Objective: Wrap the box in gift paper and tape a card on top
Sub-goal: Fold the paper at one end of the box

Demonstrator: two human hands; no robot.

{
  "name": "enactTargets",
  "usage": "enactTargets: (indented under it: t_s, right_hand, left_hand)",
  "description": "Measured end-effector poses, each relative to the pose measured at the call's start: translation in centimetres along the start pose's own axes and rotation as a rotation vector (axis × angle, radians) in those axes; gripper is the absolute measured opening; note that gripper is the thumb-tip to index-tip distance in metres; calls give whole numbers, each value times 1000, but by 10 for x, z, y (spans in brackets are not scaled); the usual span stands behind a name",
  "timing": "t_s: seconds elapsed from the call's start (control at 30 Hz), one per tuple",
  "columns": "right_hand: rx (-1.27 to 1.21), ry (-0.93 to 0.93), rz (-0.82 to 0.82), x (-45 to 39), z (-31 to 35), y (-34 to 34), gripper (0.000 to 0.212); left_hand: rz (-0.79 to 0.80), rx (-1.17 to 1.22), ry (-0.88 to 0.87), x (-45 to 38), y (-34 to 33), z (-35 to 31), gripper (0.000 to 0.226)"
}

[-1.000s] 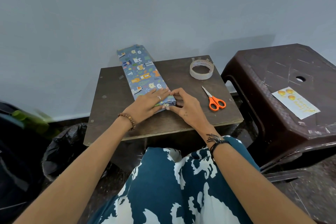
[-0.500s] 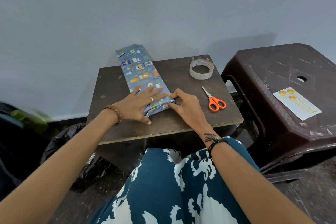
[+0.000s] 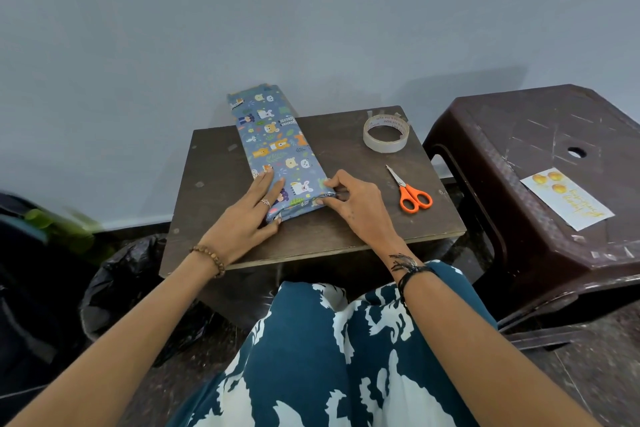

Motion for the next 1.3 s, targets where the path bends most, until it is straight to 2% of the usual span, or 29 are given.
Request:
enactTargets:
  t_s: [0.13, 0.27, 0.4, 0.5, 0.6, 0.67, 0.8, 0.87, 0.9, 0.93, 1.0, 1.1, 1.2, 1.3]
  right_hand:
    - [24, 17, 2, 0, 3, 1, 24]
    - [10, 36, -20, 0, 5, 2, 22]
    - [4, 39, -17, 0, 4, 1, 21]
    - [12, 47, -9, 0, 5, 1, 22]
    - [25, 55, -3, 1, 4, 1, 21]
    - [26, 61, -2, 1, 4, 1, 21]
    - [21, 64, 4, 1, 3, 1, 21]
    - [9, 62, 8, 1, 3, 0, 19]
    - [6, 59, 7, 0, 2, 0, 19]
    - [1, 55, 7, 0, 1, 0, 19]
    - [-23, 45, 9, 0, -1, -1, 19]
    - [-71, 47, 19, 0, -2, -1, 16]
    - [-139, 33, 50, 0, -8, -3, 15]
    - [-222, 17, 93, 0, -13, -4, 16]
  left_hand:
    - [44, 32, -11, -4, 0, 6, 71]
    - [118, 47, -49, -5, 3, 9, 79]
    - [91, -20, -39, -4, 7, 10, 80]
    - [-16, -162, -141, -3, 14, 3, 73]
    - [21, -317, -215, -9, 10, 4, 69]
    - [31, -334, -237, -7, 8, 4, 68]
    - [109, -290, -78, -5, 3, 6, 70]
    - [102, -418, -28, -3, 4, 3, 71]
    - [71, -451, -12, -3, 8, -2, 81]
    - [50, -493, -24, -3, 11, -9, 91]
    - [-1, -517, -104, -5, 11, -28, 80]
    - [-65, -450, -168, -18, 9, -55, 57]
    - [-22, -285, -93, -31, 4, -64, 58]
    - [-19, -173, -32, -33, 4, -59, 74]
Point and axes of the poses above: each hand's wrist, its own x-axis away from the middle knuckle, its own y-axis out of the back of the hand, z = x × y, the point moved 7 cm from there along -x, towards the middle knuckle, and after that the axes turned 12 degrees about y, right-handed, at the moved point
